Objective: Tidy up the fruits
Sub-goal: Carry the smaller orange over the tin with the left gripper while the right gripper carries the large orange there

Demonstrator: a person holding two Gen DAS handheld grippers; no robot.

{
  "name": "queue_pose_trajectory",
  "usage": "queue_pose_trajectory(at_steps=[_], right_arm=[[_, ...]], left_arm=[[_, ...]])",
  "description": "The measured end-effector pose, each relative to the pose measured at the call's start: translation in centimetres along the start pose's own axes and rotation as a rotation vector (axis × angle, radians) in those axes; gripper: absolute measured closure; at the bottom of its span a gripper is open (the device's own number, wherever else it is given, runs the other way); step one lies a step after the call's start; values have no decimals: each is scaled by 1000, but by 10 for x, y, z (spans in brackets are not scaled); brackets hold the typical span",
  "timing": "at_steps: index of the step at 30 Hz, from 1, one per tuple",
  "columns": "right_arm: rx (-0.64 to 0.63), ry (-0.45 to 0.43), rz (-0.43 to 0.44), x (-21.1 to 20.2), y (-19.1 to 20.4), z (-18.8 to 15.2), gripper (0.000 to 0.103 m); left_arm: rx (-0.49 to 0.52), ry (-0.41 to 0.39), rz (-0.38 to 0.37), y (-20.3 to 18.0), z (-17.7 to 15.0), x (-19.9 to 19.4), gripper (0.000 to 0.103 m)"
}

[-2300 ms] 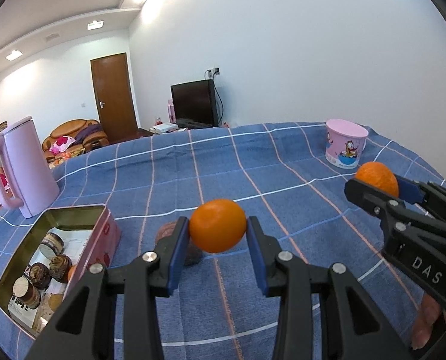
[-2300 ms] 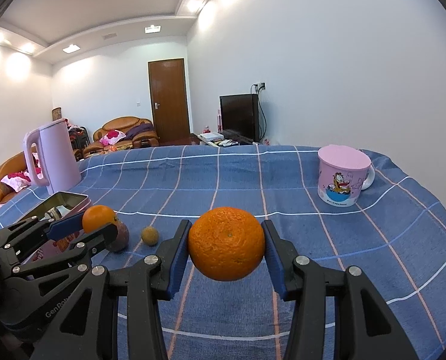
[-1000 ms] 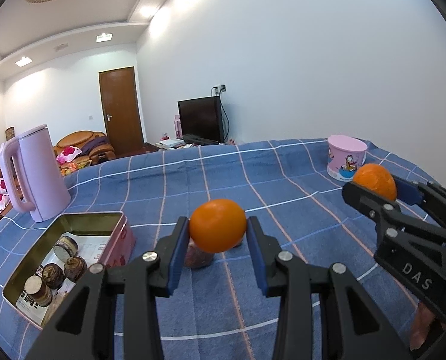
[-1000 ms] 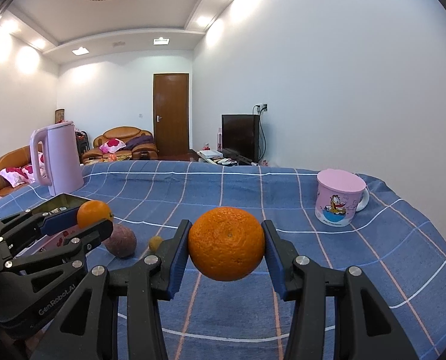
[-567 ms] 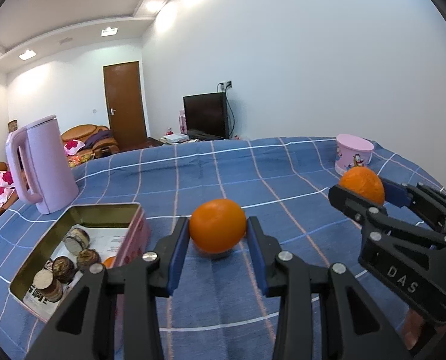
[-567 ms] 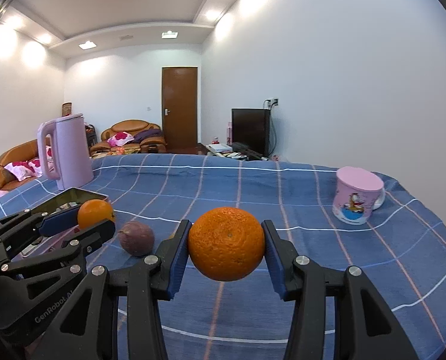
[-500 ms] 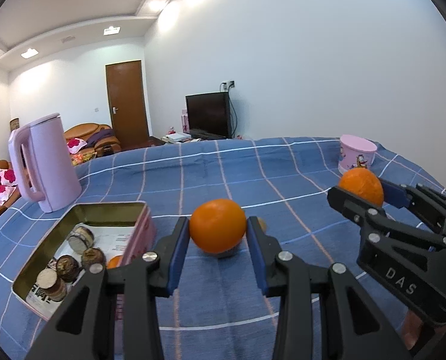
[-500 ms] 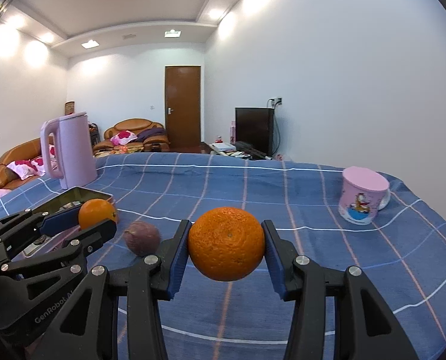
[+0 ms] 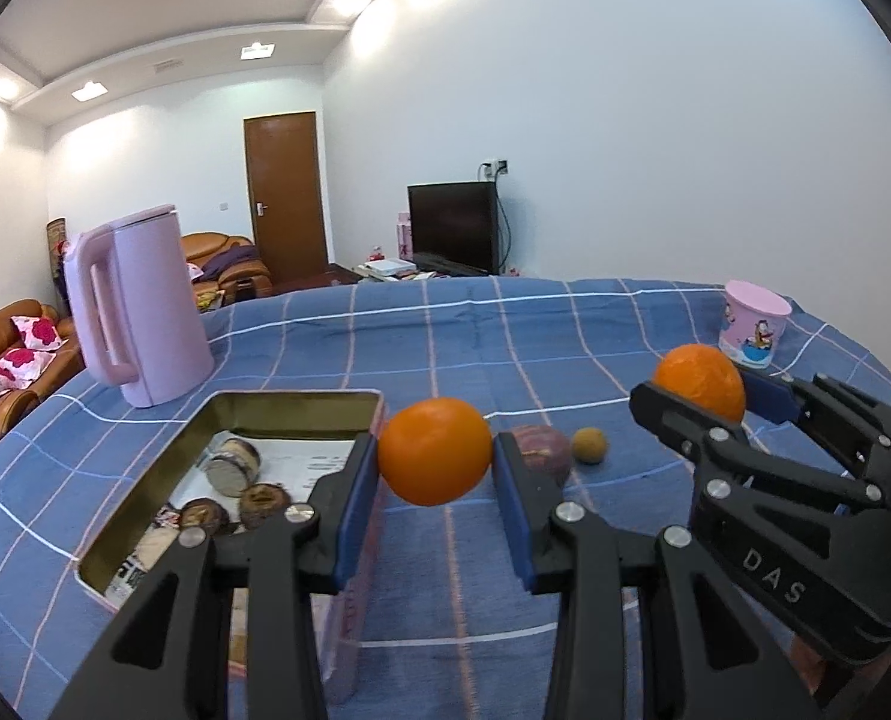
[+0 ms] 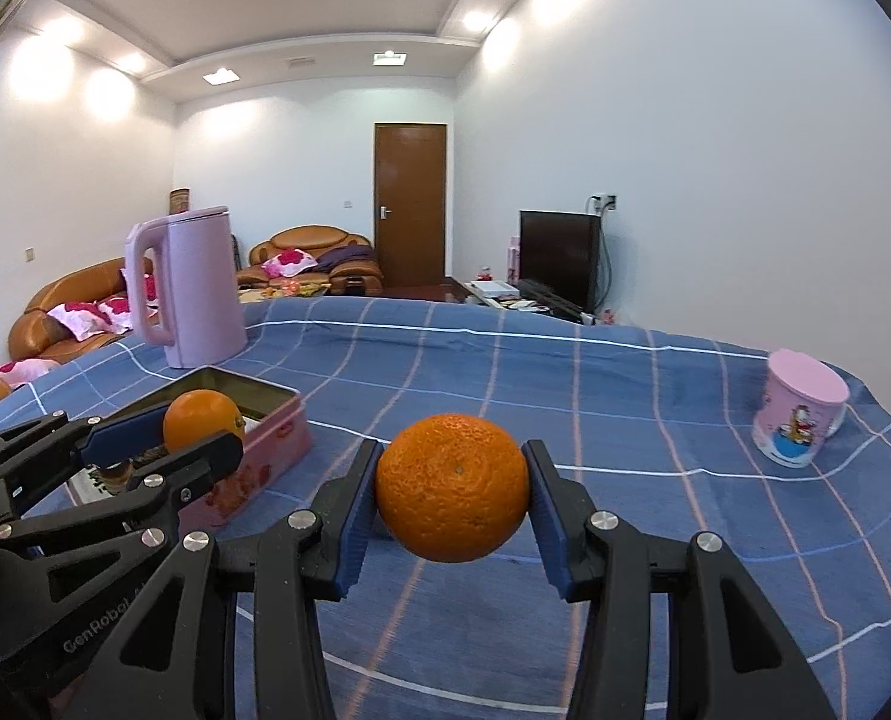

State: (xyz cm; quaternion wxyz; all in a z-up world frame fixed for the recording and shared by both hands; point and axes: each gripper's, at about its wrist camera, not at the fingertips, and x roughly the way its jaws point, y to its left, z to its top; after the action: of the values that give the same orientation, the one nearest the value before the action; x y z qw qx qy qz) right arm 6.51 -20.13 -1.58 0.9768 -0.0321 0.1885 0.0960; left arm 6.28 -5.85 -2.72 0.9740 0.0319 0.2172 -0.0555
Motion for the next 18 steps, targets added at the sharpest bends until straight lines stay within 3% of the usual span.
queue_pose_trajectory(at_steps=[18], right_arm=[[-71, -2, 119, 27, 63, 20, 54]], left_arm=[[-75, 37, 118, 65, 1, 2, 63]])
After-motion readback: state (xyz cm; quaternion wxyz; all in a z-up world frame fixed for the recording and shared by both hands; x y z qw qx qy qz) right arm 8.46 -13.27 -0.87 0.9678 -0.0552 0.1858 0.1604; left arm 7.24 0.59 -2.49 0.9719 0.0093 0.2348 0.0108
